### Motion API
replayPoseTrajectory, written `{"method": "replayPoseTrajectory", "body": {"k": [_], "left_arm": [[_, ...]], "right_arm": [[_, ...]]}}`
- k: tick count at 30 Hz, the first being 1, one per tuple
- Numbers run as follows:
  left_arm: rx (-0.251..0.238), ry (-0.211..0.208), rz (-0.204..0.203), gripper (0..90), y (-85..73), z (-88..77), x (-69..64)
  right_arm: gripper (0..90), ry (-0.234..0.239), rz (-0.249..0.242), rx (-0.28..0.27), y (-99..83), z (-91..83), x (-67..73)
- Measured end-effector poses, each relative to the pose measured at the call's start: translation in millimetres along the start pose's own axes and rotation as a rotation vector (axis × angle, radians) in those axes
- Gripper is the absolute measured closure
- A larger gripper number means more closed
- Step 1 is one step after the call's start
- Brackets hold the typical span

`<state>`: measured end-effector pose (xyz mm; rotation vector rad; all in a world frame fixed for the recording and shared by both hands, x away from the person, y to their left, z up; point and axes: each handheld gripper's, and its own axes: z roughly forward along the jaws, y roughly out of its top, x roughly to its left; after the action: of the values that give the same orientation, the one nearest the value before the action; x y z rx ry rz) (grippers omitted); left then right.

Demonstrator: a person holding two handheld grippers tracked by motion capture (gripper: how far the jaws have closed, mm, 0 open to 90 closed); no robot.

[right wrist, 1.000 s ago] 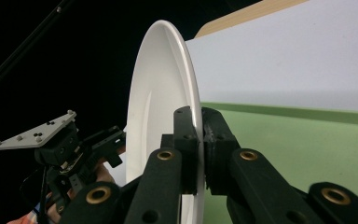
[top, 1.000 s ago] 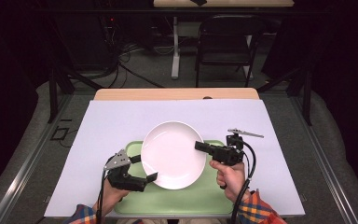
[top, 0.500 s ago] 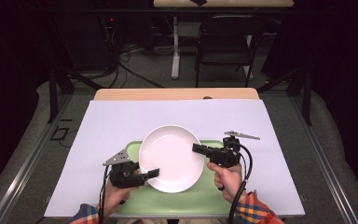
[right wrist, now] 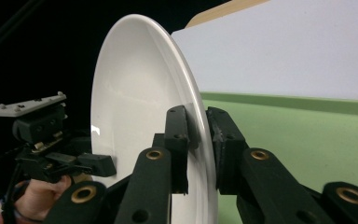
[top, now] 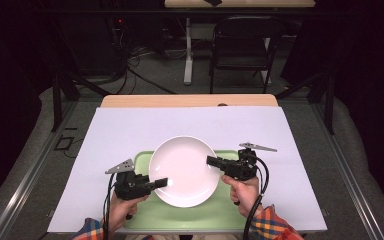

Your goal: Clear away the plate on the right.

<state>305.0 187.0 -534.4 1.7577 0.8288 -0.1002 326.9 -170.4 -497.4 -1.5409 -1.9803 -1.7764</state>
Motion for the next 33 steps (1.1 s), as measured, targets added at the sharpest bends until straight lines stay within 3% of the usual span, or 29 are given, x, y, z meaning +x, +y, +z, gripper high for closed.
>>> {"method": "replayPoseTrajectory", "body": {"k": [21,25,33], "left_arm": [[0.02,0.014,-0.019,73.1,1.3,-5.6,1.3],[0.02,0.016,-0.028,73.4,1.7,-7.0,1.5],[0.066,0.021,-0.045,73.6,1.2,-6.3,3.3]], "right_arm": [[73.1,-0.049,-0.093,0.051,-5.9,5.7,5.5],[73.0,-0.052,-0.097,0.057,-6.5,5.9,6.8],[72.2,-0.066,-0.093,0.096,-13.8,7.0,5.2]]}}
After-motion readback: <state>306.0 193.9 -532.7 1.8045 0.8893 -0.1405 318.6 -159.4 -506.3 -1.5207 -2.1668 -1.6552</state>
